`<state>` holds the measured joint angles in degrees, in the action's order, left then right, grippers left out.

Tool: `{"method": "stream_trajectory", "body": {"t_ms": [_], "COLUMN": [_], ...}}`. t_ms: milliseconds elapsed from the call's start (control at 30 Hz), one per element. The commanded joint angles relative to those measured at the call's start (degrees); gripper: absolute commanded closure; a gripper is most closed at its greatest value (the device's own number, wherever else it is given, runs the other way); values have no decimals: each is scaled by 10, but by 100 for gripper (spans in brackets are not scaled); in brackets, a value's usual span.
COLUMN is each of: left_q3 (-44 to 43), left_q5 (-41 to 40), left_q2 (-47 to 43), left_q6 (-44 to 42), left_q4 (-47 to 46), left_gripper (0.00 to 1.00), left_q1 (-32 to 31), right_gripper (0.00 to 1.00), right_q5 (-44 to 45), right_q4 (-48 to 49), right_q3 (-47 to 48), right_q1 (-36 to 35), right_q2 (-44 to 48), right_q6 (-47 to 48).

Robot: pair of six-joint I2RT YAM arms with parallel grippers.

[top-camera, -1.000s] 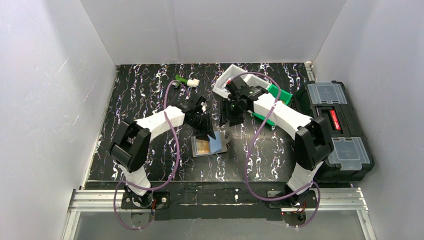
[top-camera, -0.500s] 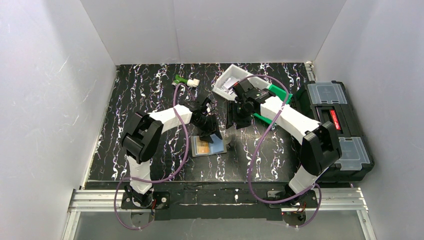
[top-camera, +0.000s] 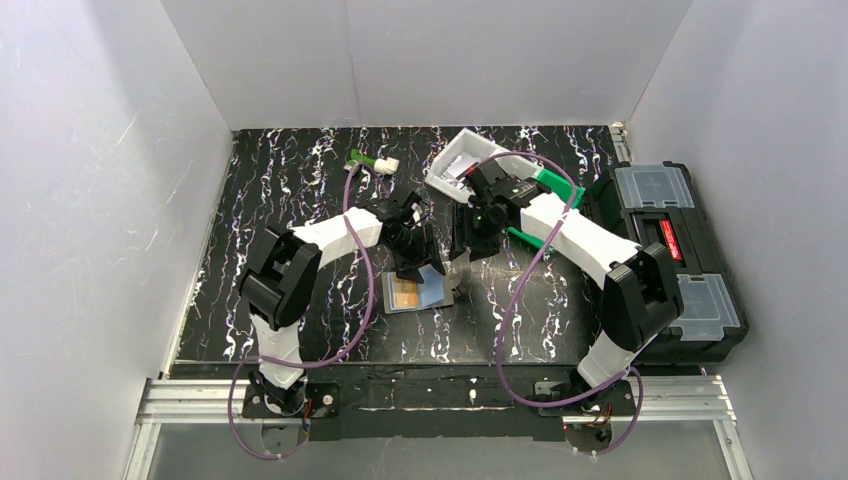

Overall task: Take the credit cards out of the card holder
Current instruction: Remove the credit card from the card holder.

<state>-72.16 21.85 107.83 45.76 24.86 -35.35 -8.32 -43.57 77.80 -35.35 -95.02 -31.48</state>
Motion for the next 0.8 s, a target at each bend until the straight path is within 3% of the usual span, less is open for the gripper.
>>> {"method": "stream_trajectory", "body": {"t_ms": [0,333,633,767], "left_q3": [-19,-11,55,83], "left_q5": [-15,-34,-90,-92], "left_q2": [-53,-80,-154,-165], "left_q6": [-20,-38,-53,-69], "left_q4": [34,56,98,105], "left_gripper": [42,43,51,60], "left_q1": [5,20,81,94], "right_gripper": [42,42,45,49], "right_q5": [-37,-69,-156,-181], "right_q4": [12,31,79,100], "right_q3": [6,7,19,25], "right_q1": [0,-16,-40,-45], "right_q2": [19,18,-37,-67], "right_q6": [-14,-33,-67,-80]}}
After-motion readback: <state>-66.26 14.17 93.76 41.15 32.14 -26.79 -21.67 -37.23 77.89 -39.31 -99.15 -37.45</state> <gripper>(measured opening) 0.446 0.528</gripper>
